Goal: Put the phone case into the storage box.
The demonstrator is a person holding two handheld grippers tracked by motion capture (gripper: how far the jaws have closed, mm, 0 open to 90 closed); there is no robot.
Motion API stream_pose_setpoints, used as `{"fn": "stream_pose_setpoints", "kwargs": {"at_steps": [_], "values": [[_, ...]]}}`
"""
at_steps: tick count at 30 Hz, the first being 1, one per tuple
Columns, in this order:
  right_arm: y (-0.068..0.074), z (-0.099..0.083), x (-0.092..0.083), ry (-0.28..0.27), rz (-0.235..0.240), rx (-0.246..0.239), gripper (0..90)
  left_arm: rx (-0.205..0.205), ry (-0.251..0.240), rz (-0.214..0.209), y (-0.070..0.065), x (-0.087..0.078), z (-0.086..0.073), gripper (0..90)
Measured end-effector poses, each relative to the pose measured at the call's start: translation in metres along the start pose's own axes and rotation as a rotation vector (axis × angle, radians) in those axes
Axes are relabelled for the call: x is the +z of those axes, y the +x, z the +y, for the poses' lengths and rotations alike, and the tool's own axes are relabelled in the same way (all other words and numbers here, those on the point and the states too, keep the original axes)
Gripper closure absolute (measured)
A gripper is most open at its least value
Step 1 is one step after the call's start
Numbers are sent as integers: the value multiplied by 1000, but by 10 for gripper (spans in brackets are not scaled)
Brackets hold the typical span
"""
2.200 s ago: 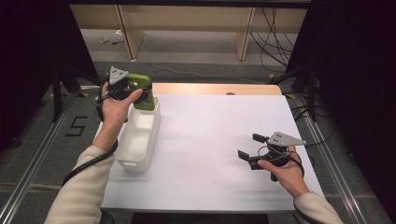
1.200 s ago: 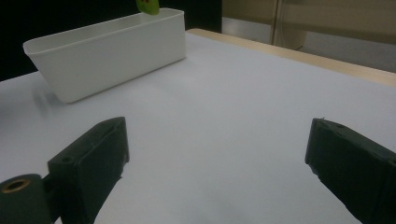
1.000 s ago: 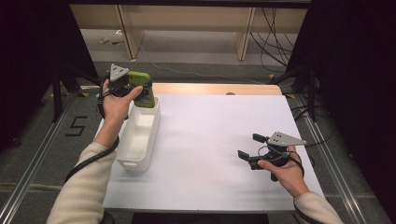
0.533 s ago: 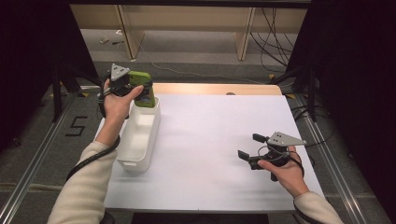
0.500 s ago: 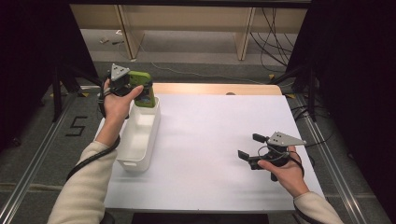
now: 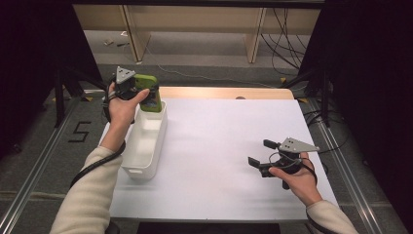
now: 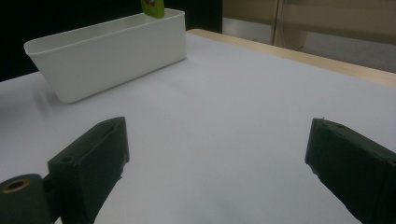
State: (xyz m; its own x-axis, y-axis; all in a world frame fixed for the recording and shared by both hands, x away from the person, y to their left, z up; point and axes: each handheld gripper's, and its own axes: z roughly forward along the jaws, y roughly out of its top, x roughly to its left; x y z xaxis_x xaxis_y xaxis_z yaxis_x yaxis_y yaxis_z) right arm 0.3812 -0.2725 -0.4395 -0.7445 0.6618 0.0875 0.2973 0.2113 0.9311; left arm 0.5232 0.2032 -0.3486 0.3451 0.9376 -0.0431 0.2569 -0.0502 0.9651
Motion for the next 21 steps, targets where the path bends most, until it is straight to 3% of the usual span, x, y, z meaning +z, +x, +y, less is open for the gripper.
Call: {"fn": "stream_pose_setpoints", "kwargs": {"at_steps": [21], "values": [[0,0,0,1,1,1,73,8,10,4,1,5,-3,171]]}}
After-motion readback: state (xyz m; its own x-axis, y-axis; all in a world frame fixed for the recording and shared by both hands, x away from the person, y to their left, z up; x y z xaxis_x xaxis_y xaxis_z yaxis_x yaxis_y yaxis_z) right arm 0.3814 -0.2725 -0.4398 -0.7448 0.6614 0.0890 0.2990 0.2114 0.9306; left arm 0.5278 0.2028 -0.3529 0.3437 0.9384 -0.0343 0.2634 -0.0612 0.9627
